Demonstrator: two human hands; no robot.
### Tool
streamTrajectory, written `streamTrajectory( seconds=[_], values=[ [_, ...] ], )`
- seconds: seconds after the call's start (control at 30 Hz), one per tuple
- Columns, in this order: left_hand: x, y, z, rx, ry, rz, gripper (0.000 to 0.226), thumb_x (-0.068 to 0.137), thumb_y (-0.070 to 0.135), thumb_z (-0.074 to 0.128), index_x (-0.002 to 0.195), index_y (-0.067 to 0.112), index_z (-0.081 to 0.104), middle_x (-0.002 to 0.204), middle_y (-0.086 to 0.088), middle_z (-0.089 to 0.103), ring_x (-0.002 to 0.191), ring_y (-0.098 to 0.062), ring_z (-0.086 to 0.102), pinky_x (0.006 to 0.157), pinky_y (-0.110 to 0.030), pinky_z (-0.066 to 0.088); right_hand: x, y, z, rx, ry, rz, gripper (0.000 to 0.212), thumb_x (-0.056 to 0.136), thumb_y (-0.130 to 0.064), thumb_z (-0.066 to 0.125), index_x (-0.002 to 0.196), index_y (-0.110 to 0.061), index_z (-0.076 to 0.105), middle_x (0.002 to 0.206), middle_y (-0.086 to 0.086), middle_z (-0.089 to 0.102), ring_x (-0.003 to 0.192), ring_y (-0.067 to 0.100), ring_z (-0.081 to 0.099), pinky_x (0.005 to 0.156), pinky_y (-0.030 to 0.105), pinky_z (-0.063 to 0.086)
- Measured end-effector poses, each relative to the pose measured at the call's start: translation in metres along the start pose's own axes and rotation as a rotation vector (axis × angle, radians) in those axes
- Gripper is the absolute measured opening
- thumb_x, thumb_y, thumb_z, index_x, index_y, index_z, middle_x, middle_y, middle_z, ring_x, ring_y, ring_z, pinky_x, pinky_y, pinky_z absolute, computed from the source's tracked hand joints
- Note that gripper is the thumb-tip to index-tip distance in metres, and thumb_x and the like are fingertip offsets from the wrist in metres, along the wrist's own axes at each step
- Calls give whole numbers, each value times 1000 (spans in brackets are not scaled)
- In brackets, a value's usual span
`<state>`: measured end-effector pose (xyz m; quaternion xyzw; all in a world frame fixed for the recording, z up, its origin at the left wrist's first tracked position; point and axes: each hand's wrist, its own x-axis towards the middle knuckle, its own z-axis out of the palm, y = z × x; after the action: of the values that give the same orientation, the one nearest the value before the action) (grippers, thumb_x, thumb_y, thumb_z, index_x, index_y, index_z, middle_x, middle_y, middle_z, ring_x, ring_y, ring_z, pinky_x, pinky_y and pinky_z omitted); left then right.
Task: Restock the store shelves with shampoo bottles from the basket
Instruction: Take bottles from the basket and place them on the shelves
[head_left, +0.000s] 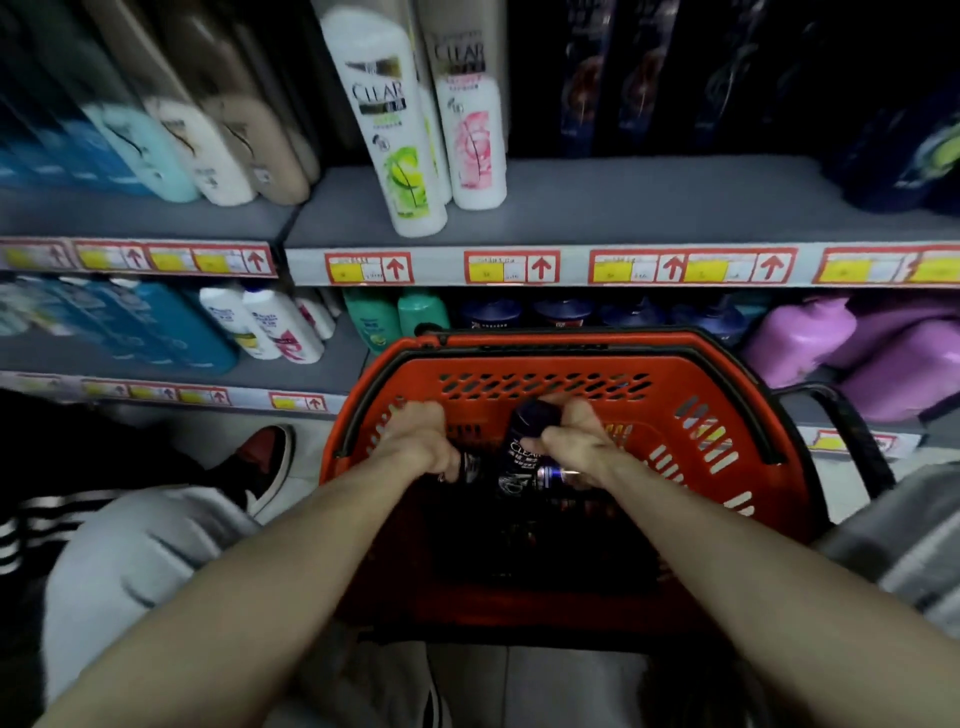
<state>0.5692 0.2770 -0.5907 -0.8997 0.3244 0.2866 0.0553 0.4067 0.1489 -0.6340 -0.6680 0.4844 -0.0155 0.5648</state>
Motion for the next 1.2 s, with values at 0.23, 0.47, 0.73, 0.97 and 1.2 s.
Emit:
streamTrajectory(
  seconds=[0.23, 0.47, 0.73, 0.97, 1.2],
  values=[
    [-61, -8, -83, -293, 261, 311, 75, 45, 41, 100, 102, 33, 51, 90, 10, 61, 78, -11, 59, 56, -27, 39, -59, -73, -65, 134, -3, -327, 29, 93, -5, 73, 120, -8, 64, 108, 1, 73, 101, 11, 66, 84, 16, 49],
    [-94, 0, -110, -991, 431, 568, 74, 41, 26, 104, 101, 37, 61, 87, 14, 77, 75, -3, 72, 64, -15, 54, -100, -103, -117, 483, 56, -372, 30, 106, -39, 53, 111, -15, 69, 95, 2, 79, 84, 14, 76, 68, 30, 59],
    [-92, 35, -105, -1624, 82, 563, 48, 62, 13, 88, 107, 0, 77, 106, -17, 78, 98, -26, 75, 86, -36, 59, -105, -100, -130, 574, 62, -314, 55, 100, -62, 46, 128, -20, 68, 109, 3, 79, 104, 23, 75, 88, 38, 58],
    [-79, 71, -95, -1704, -121, 441, 32, 86, 8, 75, 115, -6, 72, 113, -17, 77, 104, -28, 74, 100, -39, 55, -113, -118, -137, 636, -213, -161, 49, 88, -46, 73, 121, -11, 70, 109, 14, 71, 93, 30, 72, 81, 42, 61],
    [-71, 66, -74, -1462, -124, 526, 25, 86, 19, 76, 110, 13, 81, 116, -9, 78, 112, -21, 72, 102, -38, 48, -103, -117, -131, 514, -137, -167, 92, 68, -10, 89, 145, 6, 42, 153, 23, 46, 147, 36, 36, 124, 59, 21]
  ],
)
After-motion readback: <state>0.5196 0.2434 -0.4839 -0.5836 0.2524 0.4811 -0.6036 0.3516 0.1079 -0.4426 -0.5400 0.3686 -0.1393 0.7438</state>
